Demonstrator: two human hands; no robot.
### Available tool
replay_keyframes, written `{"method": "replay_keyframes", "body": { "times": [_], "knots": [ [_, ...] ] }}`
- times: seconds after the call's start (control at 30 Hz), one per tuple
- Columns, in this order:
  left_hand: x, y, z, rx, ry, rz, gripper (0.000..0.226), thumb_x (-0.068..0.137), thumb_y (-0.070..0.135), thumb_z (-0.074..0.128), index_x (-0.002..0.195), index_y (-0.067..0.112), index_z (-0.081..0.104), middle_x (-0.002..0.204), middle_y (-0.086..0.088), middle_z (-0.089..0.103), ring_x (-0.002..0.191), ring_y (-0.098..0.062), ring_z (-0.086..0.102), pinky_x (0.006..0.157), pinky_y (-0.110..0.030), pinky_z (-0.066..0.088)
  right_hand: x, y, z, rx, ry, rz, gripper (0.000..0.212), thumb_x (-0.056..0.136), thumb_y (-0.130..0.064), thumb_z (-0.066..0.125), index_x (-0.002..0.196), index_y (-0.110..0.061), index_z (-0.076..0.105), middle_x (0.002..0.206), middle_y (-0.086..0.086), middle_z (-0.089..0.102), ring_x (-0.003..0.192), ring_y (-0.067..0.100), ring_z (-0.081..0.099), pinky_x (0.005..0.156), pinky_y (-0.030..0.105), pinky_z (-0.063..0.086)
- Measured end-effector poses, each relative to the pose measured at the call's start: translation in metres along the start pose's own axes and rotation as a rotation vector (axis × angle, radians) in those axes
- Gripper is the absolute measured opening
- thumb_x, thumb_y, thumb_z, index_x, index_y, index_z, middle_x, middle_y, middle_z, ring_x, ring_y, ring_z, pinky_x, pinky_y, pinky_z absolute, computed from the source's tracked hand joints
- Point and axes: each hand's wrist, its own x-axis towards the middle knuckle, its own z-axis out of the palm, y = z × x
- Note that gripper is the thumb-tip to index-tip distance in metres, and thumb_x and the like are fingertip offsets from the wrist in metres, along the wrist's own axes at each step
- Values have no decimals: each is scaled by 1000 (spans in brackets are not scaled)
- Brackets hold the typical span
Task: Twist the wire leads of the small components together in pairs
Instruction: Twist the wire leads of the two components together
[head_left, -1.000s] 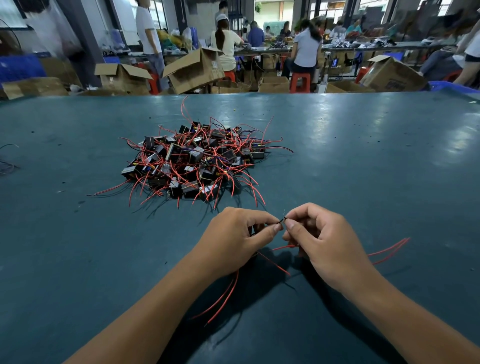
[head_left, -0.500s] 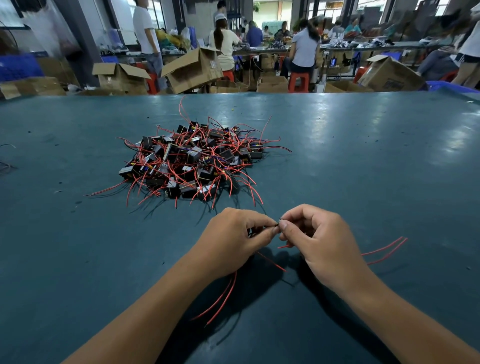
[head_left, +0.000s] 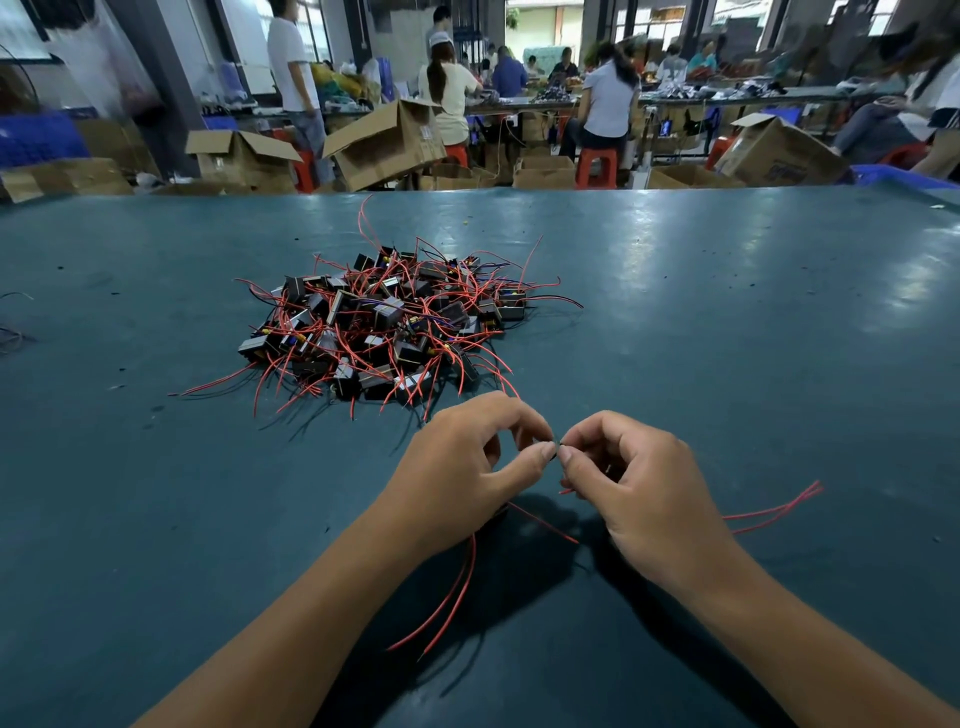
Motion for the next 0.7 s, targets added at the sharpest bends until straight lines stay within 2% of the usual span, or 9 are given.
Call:
{"method": "replay_keyframes", "body": {
  "times": [0.17, 0.23, 0.3, 0.4, 0.5, 0.6, 0.7],
  "knots": [
    [0, 2, 1, -49, 16, -41, 12, 90, 40, 64, 85, 30, 68, 83, 13, 64, 65, -16, 54, 59, -26, 43, 0, -1, 0, -4, -11, -18, 14, 89, -19, 68, 75, -23, 65, 64, -2, 67, 59, 14, 62, 58, 30, 50],
    [1, 4, 1, -78, 7, -84, 18, 89, 43, 64, 82, 28, 69, 79, 13, 64, 61, -17, 53, 58, -32, 44, -1, -3, 0, -35, -28, -60, 15, 89, -18, 67, 75, -24, 64, 63, -2, 65, 54, 14, 57, 53, 28, 45],
    [1, 6, 1, -130, -19, -120, 20, 90, 40, 66, 80, 23, 69, 71, 9, 63, 58, -19, 51, 57, -36, 43, -3, -5, -1, -69, -39, -117, 17, 88, -12, 68, 76, -24, 64, 61, -5, 64, 48, 6, 50, 48, 18, 37],
    [2, 10, -1, -257, -54, -182, 22, 94, 26, 68, 77, 13, 67, 59, -5, 51, 53, -11, 39, 51, -29, 32, -4, -8, -2, -103, -41, -180, 16, 87, -7, 68, 78, -19, 64, 59, -9, 59, 47, 2, 47, 49, 7, 29],
    [4, 13, 1, -375, -58, -330, 30, 93, 15, 66, 63, 11, 62, 51, 6, 44, 46, -5, 33, 46, -18, 27, -4, -8, -1, -168, -36, -238, 12, 87, -7, 69, 80, -15, 65, 60, -15, 54, 53, 0, 48, 54, 7, 31],
    [4, 15, 3, -497, -65, -472, 34, 89, 15, 64, 55, 17, 61, 49, 6, 46, 45, -7, 32, 46, -19, 27, -5, -9, 0, -201, -35, -266, 11, 87, -7, 68, 80, -15, 64, 62, -18, 53, 57, -1, 49, 57, 7, 32],
    [2, 11, -6, -390, -61, -305, 28, 94, 16, 63, 67, 13, 70, 54, 6, 56, 46, -4, 37, 46, -16, 30, -3, -8, -3, -147, -32, -235, 15, 87, -6, 69, 78, -17, 63, 59, -15, 55, 53, -1, 50, 53, 6, 32]
  ]
}}
